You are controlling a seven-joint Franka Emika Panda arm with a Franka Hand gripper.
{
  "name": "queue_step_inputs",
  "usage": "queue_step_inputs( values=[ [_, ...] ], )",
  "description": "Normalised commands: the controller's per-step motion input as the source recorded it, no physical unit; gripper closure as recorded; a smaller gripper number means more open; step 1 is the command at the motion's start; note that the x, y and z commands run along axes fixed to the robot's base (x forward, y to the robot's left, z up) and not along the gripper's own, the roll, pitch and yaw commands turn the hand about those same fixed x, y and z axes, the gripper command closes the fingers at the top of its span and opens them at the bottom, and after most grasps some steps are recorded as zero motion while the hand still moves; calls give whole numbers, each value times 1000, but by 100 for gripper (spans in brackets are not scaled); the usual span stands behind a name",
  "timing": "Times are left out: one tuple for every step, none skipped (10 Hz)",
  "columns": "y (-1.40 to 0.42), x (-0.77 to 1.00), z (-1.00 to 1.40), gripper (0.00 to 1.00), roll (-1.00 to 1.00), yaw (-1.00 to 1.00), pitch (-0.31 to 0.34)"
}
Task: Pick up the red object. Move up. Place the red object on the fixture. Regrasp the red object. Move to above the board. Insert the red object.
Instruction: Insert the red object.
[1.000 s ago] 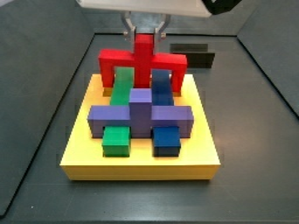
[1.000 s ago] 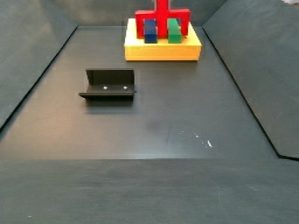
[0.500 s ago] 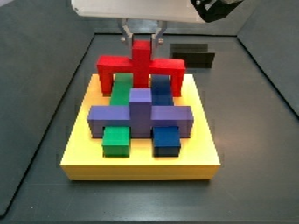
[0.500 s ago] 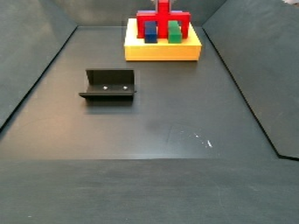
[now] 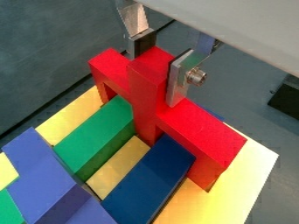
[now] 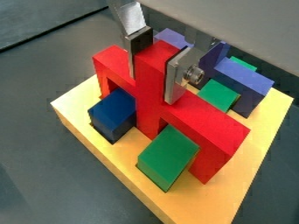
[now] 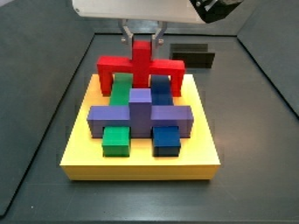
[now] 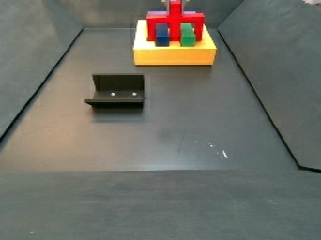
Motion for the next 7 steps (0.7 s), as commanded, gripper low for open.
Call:
queue_step_inputs(
  values=[
    [0,-11,-463,100,0,63,-146],
    [0,0,-383,100,0,91,-134],
    [0,0,-409,100,0,120,-109],
    [0,0,-434,100,89,180,-99],
    [0,0,-443,100,80,200,-99],
    [0,0,-417,100,0,71,-84],
    [0,0,-354,100,0,0,-83]
  ],
)
